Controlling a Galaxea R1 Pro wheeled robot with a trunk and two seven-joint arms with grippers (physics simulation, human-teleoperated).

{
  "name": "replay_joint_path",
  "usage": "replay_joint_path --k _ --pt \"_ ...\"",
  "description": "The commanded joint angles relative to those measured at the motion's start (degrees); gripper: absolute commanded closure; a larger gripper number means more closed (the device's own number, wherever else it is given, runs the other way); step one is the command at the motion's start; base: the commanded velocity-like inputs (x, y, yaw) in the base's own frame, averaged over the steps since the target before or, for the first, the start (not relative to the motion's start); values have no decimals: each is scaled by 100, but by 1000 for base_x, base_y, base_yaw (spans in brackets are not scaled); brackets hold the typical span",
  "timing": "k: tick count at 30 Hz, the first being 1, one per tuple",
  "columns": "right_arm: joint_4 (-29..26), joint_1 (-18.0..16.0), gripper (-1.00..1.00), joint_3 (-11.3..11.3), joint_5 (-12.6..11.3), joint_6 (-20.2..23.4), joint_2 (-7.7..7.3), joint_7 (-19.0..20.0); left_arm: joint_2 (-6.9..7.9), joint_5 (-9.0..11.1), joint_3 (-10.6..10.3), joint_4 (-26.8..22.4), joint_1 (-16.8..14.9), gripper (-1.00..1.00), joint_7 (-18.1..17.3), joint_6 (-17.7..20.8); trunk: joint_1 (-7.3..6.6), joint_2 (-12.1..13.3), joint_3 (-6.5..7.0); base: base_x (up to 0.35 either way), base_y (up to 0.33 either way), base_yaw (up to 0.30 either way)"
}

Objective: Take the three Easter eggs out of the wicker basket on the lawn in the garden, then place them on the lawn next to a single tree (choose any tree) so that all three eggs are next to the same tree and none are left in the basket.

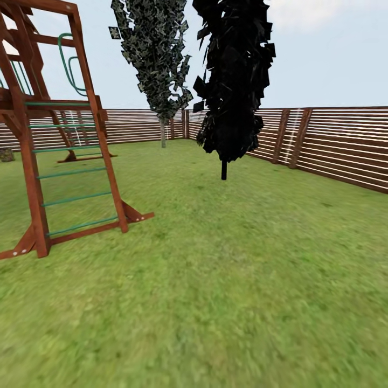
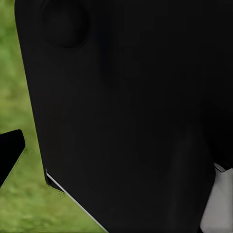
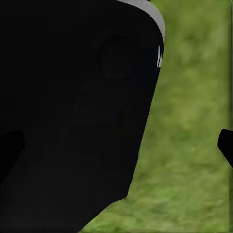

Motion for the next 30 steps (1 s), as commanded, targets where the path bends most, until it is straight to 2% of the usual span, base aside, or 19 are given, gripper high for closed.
replay_joint_path --k 1,30 --pt "10 -7 -100 28 11 -2 0 8 0 -3 -3 -13 4 -100 -17 1 3 -2 -4 335 0 -2" --pt "14 -7 -100 28 11 -2 1 8 3 5 -2 -13 4 -100 -17 0 3 -2 -4 335 0 0"
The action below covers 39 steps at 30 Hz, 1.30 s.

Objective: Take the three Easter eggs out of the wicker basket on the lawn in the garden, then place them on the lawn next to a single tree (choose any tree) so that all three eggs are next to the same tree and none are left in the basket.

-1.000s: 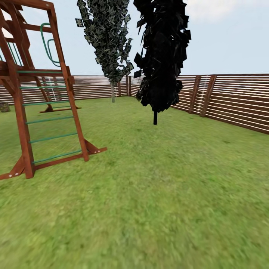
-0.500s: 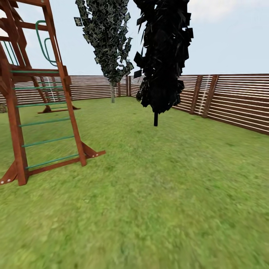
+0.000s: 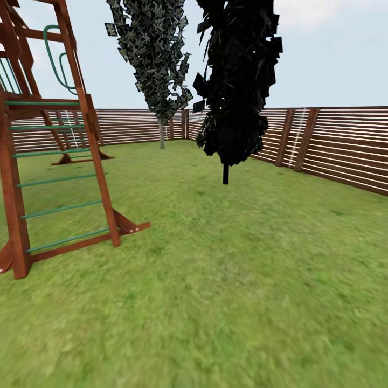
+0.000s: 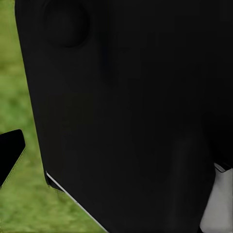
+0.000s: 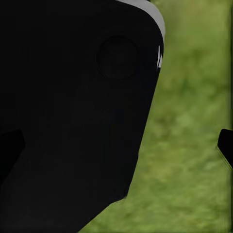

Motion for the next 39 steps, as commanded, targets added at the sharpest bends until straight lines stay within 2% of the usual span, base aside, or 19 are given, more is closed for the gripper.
replay_joint_path --k 1,39 --pt "12 -7 -100 28 11 -2 0 8 0 -2 -3 -13 4 -100 -17 0 3 -2 -4 335 0 0" --pt "14 -7 -100 28 11 -2 4 8 5 -2 -3 -13 4 -100 -17 -1 3 -2 -4 334 0 -1"
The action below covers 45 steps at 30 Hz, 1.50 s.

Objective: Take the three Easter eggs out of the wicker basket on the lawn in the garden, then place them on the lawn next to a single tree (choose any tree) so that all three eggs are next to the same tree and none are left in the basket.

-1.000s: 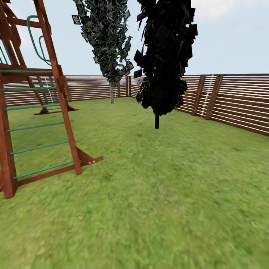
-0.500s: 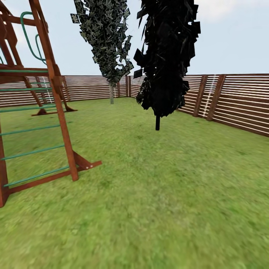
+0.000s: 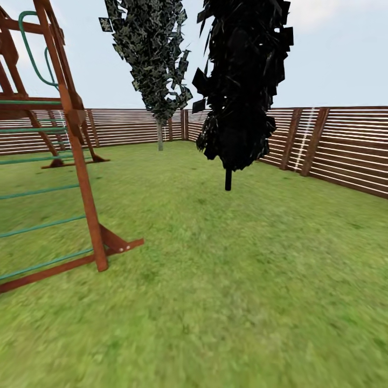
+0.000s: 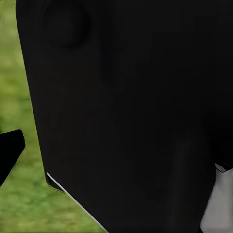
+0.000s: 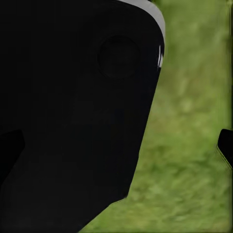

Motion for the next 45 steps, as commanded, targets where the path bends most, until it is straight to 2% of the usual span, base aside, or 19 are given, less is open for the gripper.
replay_joint_path --k 1,8,32,39,45 --pt "12 -7 -100 28 11 -2 2 8 2 -2 -3 -13 4 -100 -17 0 3 -2 -4 335 0 -150" --pt "12 -7 -100 28 12 -2 3 12 2 -2 -3 -13 4 -100 -17 0 3 -2 -4 334 0 -161" --pt "4 -7 -100 20 3 -17 -4 -26 3 24 13 -16 4 -100 8 1 3 -2 -4 334 0 -3" --pt "-4 -7 -100 11 -24 -28 -122 -42 30 15 10 -21 4 -100 10 -6 3 -2 -4 76 0 0" --pt "-5 -7 -100 11 -28 -28 -136 -43 61 -2 -8 -14 4 -100 10 -1 3 -2 -4 2 0 0"
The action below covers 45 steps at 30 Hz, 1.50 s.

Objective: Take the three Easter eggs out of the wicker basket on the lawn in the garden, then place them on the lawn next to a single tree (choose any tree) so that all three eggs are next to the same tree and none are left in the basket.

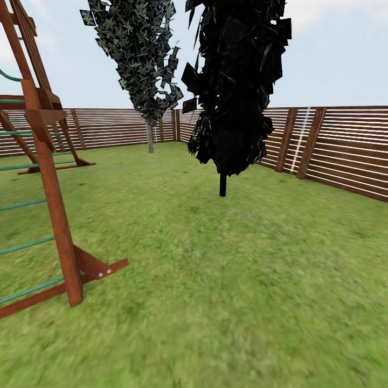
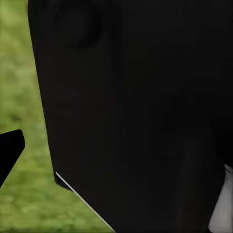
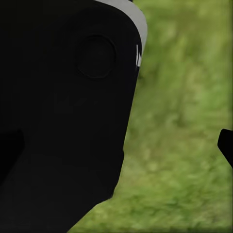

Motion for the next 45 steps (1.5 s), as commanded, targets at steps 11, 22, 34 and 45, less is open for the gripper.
replay_joint_path --k 11,22,34,45 --pt "13 -8 -100 31 9 -4 0 3 7 -8 -6 -12 5 -100 -12 1 0 -2 -4 0 0 0" --pt "13 -8 -100 31 10 -4 0 2 7 -10 -7 -12 5 -100 -13 1 0 -2 -4 0 0 0" --pt "13 -8 -100 31 10 -4 0 2 4 -11 -7 -12 5 -100 -12 1 0 -2 -4 0 0 0" --pt "14 -8 -100 31 11 -4 0 4 4 -11 -7 -12 5 -100 -10 1 0 -2 -4 0 0 0"
